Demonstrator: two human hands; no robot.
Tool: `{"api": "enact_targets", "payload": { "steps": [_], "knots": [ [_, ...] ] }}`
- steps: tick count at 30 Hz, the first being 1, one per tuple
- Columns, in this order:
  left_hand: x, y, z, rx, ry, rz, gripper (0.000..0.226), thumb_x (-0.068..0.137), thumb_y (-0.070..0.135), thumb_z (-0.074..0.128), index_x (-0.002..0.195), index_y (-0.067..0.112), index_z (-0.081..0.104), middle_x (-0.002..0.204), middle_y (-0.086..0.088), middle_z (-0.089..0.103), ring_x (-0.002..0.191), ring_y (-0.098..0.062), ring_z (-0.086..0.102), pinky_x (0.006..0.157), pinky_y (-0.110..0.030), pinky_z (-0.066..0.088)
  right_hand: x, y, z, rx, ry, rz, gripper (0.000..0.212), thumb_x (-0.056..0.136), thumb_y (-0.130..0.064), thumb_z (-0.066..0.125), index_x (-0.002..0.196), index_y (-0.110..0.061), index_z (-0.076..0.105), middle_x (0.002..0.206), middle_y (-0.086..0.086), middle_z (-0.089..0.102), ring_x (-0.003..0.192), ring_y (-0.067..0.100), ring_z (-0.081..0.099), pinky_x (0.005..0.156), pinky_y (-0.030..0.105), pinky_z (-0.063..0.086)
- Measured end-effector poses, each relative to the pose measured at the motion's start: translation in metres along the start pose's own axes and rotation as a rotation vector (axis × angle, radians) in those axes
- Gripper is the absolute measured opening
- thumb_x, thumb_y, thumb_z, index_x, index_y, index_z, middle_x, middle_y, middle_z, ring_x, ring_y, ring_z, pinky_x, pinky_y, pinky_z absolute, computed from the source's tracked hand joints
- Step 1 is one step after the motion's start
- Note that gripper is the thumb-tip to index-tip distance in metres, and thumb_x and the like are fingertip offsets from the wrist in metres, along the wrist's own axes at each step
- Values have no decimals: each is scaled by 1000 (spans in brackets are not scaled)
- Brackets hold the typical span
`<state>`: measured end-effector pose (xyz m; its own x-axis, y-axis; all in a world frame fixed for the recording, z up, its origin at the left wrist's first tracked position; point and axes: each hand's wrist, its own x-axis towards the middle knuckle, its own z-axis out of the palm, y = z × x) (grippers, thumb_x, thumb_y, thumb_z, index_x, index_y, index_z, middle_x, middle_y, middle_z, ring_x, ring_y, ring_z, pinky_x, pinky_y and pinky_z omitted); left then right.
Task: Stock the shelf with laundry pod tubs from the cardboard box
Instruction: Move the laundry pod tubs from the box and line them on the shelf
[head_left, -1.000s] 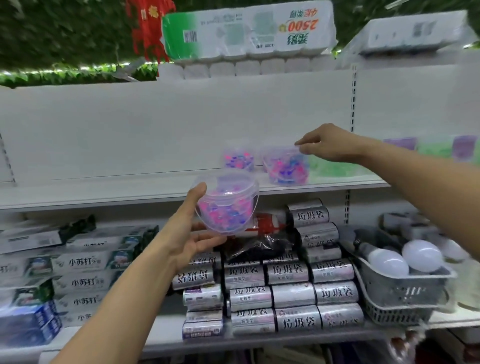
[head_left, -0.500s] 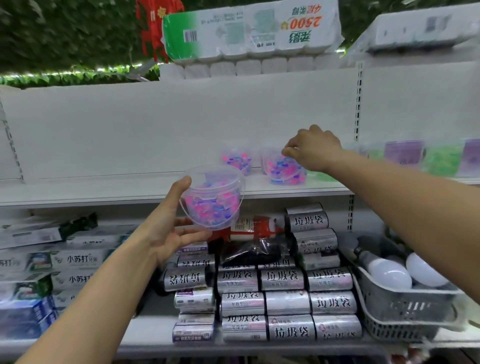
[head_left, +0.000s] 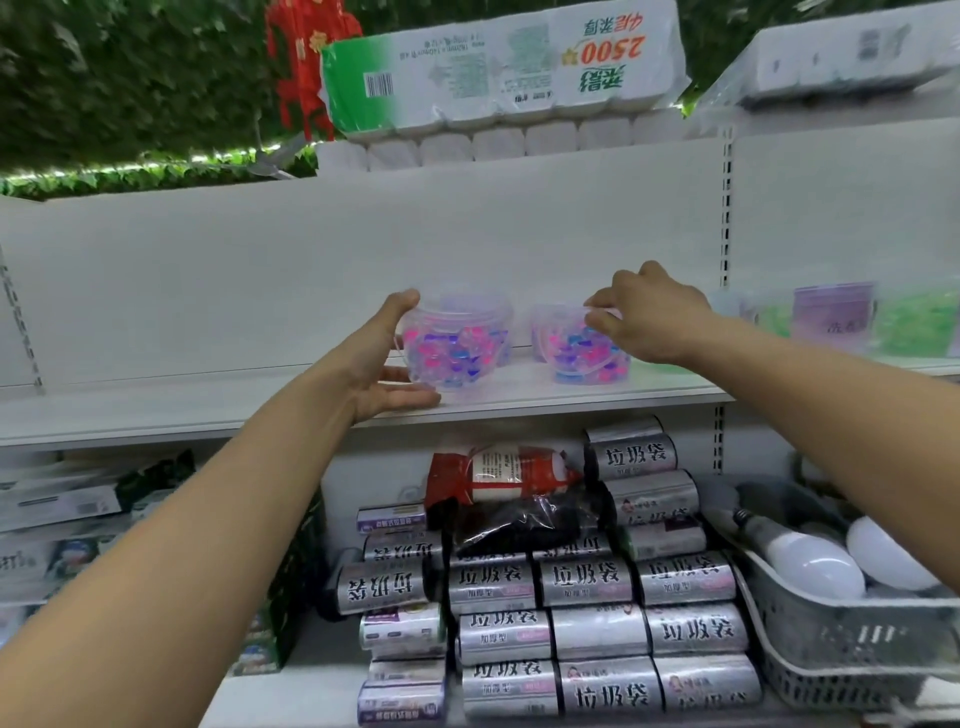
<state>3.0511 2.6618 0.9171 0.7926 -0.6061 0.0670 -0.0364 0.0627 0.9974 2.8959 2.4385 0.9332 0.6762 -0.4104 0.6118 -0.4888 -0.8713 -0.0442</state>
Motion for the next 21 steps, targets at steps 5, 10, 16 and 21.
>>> {"api": "enact_targets", "payload": {
  "steps": [5,10,16,21],
  "knots": [
    [35,3,-15,173,35,-50,68,83,65,53,116,6,49,114,-23,57,93,-34,68,78,-42,59,3,0,2,-24,2,-8,41,96,-43,40,133,-28,52,124,0,51,127,20,32,87,39,39],
    [50,0,-21,634,297,314,59,93,60,34,120,12,56,122,-11,61,107,-30,56,91,-39,43,2,1,3,-35,23,-10,42,95,-44,41,132,-28,52,121,-1,53,125,20,34,84,38,39],
    [42,-17,-8,686,130,629,57,63,66,71,110,36,63,124,-2,52,101,-19,62,90,-40,52,1,0,5,-47,41,-10,42,95,-44,42,133,-28,52,121,-1,52,124,20,34,80,37,39],
    [58,-18,4,645,71,608,54,61,42,86,108,29,64,122,-5,49,97,-24,64,85,-43,56,1,-2,7,-50,43,3,42,95,-45,42,132,-28,52,122,-1,52,125,19,34,77,34,36]
  ]
}}
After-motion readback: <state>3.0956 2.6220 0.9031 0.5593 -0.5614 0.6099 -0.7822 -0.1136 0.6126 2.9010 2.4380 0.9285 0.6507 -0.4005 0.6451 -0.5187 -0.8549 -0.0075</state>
